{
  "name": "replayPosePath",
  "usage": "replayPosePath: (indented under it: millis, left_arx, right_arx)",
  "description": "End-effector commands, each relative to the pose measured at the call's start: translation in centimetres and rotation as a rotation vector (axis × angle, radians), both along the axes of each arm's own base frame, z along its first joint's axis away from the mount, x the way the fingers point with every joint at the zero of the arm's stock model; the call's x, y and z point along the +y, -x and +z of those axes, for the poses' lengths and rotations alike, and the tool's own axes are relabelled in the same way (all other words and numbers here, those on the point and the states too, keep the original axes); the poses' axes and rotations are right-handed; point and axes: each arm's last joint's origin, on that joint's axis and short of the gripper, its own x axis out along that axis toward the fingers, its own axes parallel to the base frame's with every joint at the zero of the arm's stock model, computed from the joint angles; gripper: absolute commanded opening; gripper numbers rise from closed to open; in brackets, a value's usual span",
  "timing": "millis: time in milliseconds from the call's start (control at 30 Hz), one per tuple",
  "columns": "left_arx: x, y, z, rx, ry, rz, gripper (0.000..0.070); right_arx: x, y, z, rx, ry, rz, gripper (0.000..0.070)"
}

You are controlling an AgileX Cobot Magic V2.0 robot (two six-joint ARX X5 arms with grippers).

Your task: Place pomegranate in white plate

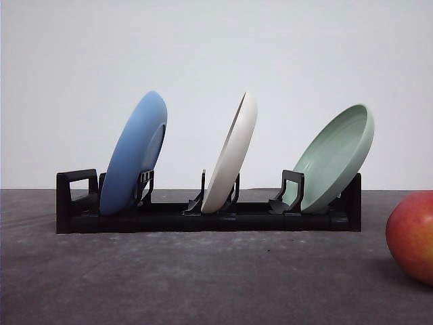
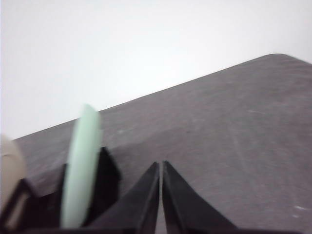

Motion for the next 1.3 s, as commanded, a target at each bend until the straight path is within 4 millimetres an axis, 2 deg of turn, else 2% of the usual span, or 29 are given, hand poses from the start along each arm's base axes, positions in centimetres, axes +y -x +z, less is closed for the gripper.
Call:
replayPosePath:
  millis: [0,200,333,467,600,867,900,933,1000,1067,1133,1167,1200,1267]
  left_arx:
    - [-0.2,0.1,1.6,-0.006,0.048,-0.058,0.0000]
    - [-0.7,-0.8,5.7,0.108,0.083,-0.251,0.0000]
    - [-1.0,-1.7,8.2,0.189,0.087,-0.408,0.0000]
    - [-1.4,-2.9,9.8,0.255,0.099,-0.608,0.0000]
    - [-1.7,-4.1,10.2,0.273,0.091,-0.762,0.0000]
    - [-1.6,-5.4,9.9,0.277,0.075,-0.724,0.0002]
    - [-1.6,-5.5,9.8,0.282,0.076,-0.717,0.0020]
    - [-1.6,-5.6,9.8,0.286,0.078,-0.716,0.0069]
    - [-1.7,-5.8,9.7,0.294,0.081,-0.725,0.0236]
    - [-1.9,-5.9,9.6,0.301,0.083,-0.735,0.0444]
    - [-2.1,-5.9,9.6,0.306,0.083,-0.745,0.0586]
    - [-2.2,-6.0,9.5,0.310,0.083,-0.755,0.0609]
    - [-2.4,-6.1,9.4,0.321,0.091,-0.764,0.0607]
    - [-2.9,-6.4,9.2,0.350,0.109,-0.796,0.0593]
  right_arx:
    - [0.1,-0.1,1.9,0.000,0.011,0.048,0.0005]
    - [0.7,-1.1,6.8,0.105,0.137,0.271,0.0005]
    - [1.0,-2.1,9.2,0.159,0.194,0.445,0.0006]
    - [1.4,-2.8,10.9,0.161,0.210,0.631,0.0006]
    - [1.7,-3.3,11.6,0.141,0.194,0.734,0.0006]
    - [1.7,-3.3,11.6,0.147,0.181,0.731,0.0007]
    - [1.7,-3.3,11.6,0.147,0.181,0.730,0.0011]
    - [1.7,-3.3,11.6,0.147,0.181,0.730,0.0024]
    - [1.7,-3.3,11.6,0.147,0.181,0.730,0.0127]
    - [1.7,-3.4,11.6,0.150,0.180,0.730,0.0308]
    - [1.7,-3.5,11.6,0.154,0.178,0.731,0.0479]
    - [1.6,-3.6,11.5,0.158,0.175,0.732,0.0541]
    - [1.6,-3.6,11.5,0.162,0.171,0.731,0.0575]
    - [1.6,-3.7,11.4,0.172,0.154,0.729,0.0588]
